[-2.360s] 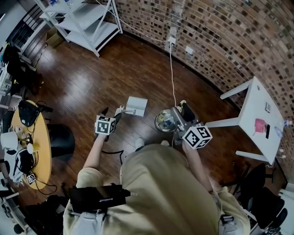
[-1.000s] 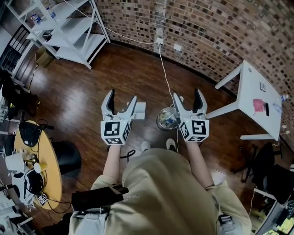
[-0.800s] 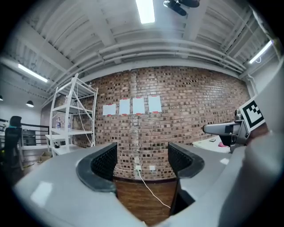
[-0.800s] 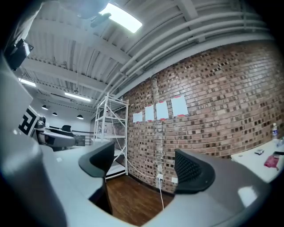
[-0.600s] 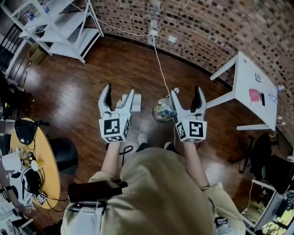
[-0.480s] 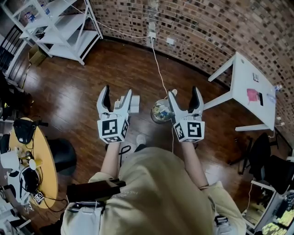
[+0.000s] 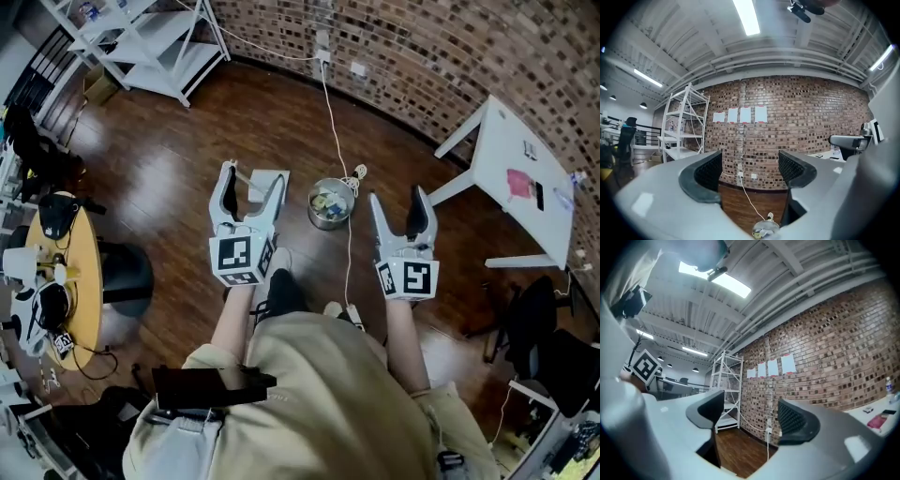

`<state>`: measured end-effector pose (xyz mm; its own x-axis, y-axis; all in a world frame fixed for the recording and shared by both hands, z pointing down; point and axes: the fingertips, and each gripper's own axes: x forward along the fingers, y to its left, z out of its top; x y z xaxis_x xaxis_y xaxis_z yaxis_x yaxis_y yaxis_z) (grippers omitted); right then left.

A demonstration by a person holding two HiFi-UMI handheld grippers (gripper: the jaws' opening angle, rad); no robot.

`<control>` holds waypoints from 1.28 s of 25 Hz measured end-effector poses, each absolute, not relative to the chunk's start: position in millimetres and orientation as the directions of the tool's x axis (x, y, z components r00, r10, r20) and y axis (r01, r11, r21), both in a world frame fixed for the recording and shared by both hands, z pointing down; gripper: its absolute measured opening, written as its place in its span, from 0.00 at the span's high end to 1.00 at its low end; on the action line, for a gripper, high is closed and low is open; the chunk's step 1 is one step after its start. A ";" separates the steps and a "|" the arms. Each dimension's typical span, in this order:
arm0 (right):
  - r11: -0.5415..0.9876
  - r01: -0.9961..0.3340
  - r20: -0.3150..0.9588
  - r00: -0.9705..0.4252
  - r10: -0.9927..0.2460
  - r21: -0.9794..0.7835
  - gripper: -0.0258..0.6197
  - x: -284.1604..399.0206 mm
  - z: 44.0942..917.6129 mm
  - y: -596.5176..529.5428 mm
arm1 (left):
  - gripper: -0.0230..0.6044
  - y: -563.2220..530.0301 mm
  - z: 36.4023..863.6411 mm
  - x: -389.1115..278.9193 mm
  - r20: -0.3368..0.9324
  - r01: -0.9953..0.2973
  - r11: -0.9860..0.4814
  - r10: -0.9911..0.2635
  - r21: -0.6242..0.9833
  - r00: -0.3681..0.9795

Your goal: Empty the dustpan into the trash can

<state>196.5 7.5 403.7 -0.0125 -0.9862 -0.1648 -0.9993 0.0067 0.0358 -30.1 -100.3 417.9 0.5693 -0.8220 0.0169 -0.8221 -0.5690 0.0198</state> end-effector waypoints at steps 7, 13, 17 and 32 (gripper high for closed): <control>0.008 -1.000 -0.147 -0.005 -0.989 -0.020 0.22 216.6 406.4 60.9 | 0.40 -26.8 407.8 -30.0 0.035 -0.855 -0.518 -0.855 -0.014 0.517; -0.010 -1.000 -0.172 0.014 -0.985 -0.022 0.19 198.2 383.0 74.0 | 0.40 -13.7 389.6 -34.9 -0.005 -0.853 -0.522 -0.853 -0.014 0.523; 0.000 -1.000 -0.162 0.001 -0.987 -0.005 0.19 177.8 375.5 75.6 | 0.41 -9.3 382.6 -46.0 -0.014 -0.856 -0.516 -0.856 -0.004 0.516; 0.033 -0.999 -0.153 -0.034 -0.988 0.006 0.19 124.6 375.3 54.2 | 0.42 -8.9 382.5 -79.5 -0.021 -0.849 -0.528 -0.849 -0.017 0.528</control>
